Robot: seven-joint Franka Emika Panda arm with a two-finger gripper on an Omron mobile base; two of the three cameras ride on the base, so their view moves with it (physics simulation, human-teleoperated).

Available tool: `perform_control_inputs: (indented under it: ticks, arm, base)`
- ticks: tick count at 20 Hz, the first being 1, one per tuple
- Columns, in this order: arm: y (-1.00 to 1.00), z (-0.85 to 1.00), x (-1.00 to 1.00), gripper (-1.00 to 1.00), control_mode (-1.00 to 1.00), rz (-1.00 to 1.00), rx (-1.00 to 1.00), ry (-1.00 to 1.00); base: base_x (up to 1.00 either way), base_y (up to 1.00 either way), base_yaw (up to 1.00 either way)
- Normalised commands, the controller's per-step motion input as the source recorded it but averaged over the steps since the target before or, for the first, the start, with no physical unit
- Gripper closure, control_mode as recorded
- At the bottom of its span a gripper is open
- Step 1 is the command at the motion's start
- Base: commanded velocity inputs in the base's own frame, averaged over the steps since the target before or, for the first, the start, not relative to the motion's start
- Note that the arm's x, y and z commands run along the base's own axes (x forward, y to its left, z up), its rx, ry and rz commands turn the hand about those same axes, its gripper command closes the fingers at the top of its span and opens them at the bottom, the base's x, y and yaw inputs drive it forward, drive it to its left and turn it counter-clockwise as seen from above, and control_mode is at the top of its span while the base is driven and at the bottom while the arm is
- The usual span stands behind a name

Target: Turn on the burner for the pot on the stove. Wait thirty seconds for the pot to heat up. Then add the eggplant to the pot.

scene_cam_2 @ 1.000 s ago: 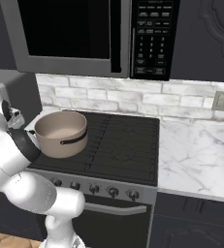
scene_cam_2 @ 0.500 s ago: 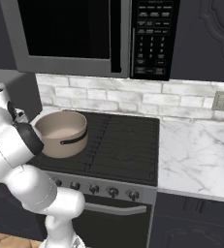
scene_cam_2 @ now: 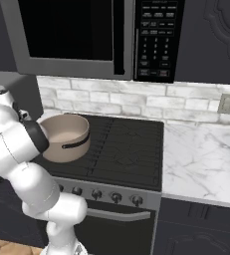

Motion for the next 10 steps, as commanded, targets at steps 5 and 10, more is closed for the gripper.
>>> perform_control_inputs:
  ticks: [5,10]
  arm:
    - [0.06,-0.01,0.25,-1.00,-1.00,0.00,0.00,0.00]
    - [0.03,-0.02,0.13,-1.00,-1.00,0.00,0.00,0.00]
  base:
    - [0.00,0.00,0.00]
    - [0.00,0.00,0.00]
